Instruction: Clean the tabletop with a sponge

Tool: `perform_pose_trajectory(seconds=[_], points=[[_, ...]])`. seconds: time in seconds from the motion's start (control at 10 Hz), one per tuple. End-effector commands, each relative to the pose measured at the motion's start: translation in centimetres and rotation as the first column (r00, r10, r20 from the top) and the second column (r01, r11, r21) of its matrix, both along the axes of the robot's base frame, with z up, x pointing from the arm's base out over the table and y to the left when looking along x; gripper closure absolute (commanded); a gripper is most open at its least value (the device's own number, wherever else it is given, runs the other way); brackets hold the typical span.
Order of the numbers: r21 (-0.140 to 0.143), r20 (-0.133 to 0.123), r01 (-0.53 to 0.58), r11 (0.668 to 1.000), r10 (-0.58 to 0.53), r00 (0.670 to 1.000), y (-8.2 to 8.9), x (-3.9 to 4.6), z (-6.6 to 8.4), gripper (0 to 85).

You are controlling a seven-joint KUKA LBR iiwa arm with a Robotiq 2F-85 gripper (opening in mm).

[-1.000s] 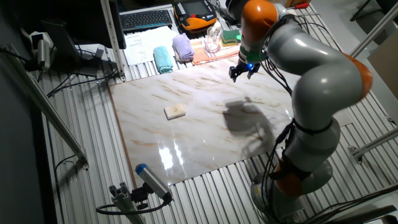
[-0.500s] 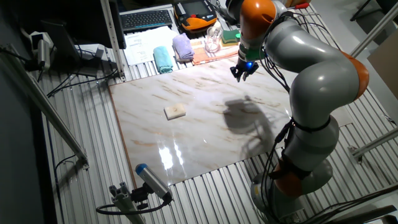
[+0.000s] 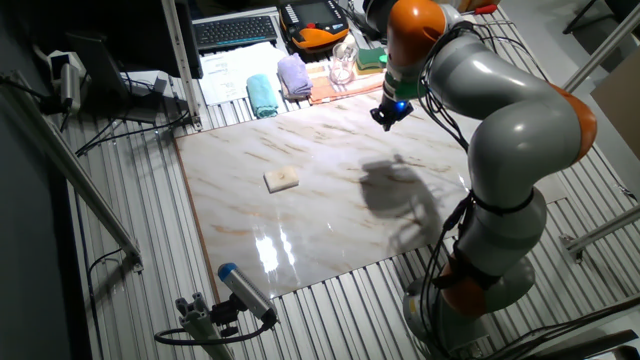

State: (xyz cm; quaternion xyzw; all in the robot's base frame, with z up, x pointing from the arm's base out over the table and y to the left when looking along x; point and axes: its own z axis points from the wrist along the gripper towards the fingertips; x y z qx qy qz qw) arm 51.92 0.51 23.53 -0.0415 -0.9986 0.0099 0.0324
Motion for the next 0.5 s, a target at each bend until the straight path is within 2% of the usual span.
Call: perform_pose_trajectory(seconds=[0.0,0.2,0.4], points=[[0.002,0.007,0.000,1.000,0.000,1.000,0.1,0.08,0.0,85.0],[0.002,0.030,-0.001,1.000,0.001,1.000,0.7,0.28,-0.2,85.0],[0.001,0.040,0.009,1.000,-0.009,0.999,1.8,0.60,-0.7,85.0]])
